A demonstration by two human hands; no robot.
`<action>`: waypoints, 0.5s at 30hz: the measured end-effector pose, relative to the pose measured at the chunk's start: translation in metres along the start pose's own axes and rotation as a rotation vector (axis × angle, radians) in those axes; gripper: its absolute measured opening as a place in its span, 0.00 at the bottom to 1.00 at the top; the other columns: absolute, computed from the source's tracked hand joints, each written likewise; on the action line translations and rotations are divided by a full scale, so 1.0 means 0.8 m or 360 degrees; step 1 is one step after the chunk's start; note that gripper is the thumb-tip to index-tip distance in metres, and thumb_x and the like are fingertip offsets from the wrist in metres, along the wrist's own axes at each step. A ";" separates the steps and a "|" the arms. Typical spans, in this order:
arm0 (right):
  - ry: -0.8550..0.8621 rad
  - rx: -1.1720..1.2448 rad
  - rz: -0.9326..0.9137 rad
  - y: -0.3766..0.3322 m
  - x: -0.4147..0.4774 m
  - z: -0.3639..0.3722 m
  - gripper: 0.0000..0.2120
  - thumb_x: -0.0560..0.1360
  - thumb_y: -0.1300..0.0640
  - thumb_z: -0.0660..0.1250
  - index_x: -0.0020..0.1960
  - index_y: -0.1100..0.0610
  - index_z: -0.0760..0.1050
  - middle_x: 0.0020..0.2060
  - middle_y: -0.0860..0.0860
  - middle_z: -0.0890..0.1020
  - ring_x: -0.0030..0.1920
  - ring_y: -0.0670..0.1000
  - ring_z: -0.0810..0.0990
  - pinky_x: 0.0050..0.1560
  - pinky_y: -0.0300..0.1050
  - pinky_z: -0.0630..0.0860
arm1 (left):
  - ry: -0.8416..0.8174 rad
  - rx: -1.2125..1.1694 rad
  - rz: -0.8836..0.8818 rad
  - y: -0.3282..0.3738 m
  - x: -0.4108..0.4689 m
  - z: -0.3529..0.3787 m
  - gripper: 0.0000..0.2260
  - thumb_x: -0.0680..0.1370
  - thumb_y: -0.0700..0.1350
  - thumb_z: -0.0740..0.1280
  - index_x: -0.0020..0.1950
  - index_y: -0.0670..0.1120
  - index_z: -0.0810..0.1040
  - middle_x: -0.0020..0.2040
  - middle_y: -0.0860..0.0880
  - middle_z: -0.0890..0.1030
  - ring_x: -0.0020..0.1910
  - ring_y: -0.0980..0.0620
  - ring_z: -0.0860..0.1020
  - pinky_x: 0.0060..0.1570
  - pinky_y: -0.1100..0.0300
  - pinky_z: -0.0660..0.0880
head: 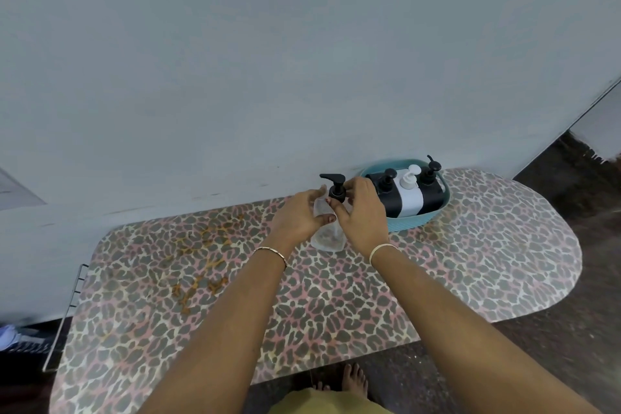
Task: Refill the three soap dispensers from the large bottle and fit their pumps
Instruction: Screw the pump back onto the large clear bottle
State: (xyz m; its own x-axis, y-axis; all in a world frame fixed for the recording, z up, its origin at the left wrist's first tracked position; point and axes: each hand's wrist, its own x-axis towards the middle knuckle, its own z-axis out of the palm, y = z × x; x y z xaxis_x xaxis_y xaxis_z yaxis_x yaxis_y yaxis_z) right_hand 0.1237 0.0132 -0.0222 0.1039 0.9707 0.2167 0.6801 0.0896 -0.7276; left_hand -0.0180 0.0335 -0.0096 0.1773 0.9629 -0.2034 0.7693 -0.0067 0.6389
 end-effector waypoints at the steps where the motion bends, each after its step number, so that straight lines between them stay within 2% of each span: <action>1: 0.0017 0.0022 0.0054 -0.002 0.001 0.000 0.14 0.74 0.54 0.71 0.53 0.58 0.70 0.51 0.49 0.73 0.50 0.49 0.77 0.49 0.45 0.75 | 0.0002 0.0005 -0.0003 0.000 0.000 0.000 0.31 0.73 0.55 0.72 0.74 0.55 0.65 0.68 0.52 0.75 0.61 0.51 0.77 0.50 0.57 0.74; 3: 0.0013 0.0008 0.0076 -0.005 0.003 0.000 0.15 0.74 0.51 0.71 0.54 0.57 0.70 0.51 0.49 0.73 0.50 0.48 0.77 0.49 0.44 0.75 | 0.0003 0.0017 -0.0005 0.000 0.002 0.000 0.31 0.73 0.56 0.71 0.74 0.55 0.65 0.67 0.50 0.76 0.59 0.50 0.78 0.46 0.59 0.73; 6: -0.0092 -0.0166 -0.0122 -0.003 0.003 0.001 0.18 0.77 0.50 0.66 0.62 0.58 0.70 0.58 0.52 0.72 0.52 0.50 0.77 0.48 0.44 0.75 | -0.0013 0.0031 -0.0006 0.001 0.004 -0.002 0.30 0.75 0.53 0.70 0.75 0.53 0.64 0.67 0.49 0.76 0.60 0.50 0.77 0.46 0.60 0.72; 10: -0.0151 -0.0242 -0.0213 0.007 -0.005 0.002 0.17 0.81 0.58 0.59 0.68 0.62 0.68 0.65 0.55 0.70 0.56 0.55 0.77 0.51 0.48 0.76 | -0.0029 0.0033 -0.0013 0.001 0.004 -0.001 0.31 0.74 0.55 0.71 0.75 0.54 0.63 0.68 0.51 0.74 0.60 0.50 0.77 0.50 0.58 0.74; 12: -0.0140 -0.0203 -0.0189 0.006 -0.006 0.000 0.16 0.80 0.61 0.59 0.67 0.62 0.68 0.63 0.55 0.71 0.55 0.56 0.77 0.50 0.50 0.76 | -0.0026 0.0010 -0.0018 0.000 0.002 0.000 0.32 0.74 0.55 0.71 0.75 0.54 0.64 0.68 0.51 0.75 0.61 0.51 0.76 0.52 0.57 0.74; 15: -0.0070 -0.0114 -0.0120 0.003 -0.005 0.001 0.11 0.79 0.57 0.63 0.58 0.61 0.70 0.54 0.53 0.74 0.48 0.53 0.77 0.44 0.48 0.75 | -0.0026 -0.0051 -0.0006 -0.002 0.001 0.001 0.32 0.73 0.54 0.72 0.74 0.53 0.65 0.64 0.48 0.78 0.60 0.49 0.77 0.51 0.58 0.73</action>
State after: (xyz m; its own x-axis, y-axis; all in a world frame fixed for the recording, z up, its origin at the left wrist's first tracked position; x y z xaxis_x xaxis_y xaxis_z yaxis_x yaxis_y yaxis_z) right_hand 0.1244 0.0101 -0.0254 0.0197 0.9707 0.2394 0.7350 0.1483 -0.6617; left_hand -0.0186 0.0341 -0.0110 0.1845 0.9584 -0.2177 0.7499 0.0059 0.6616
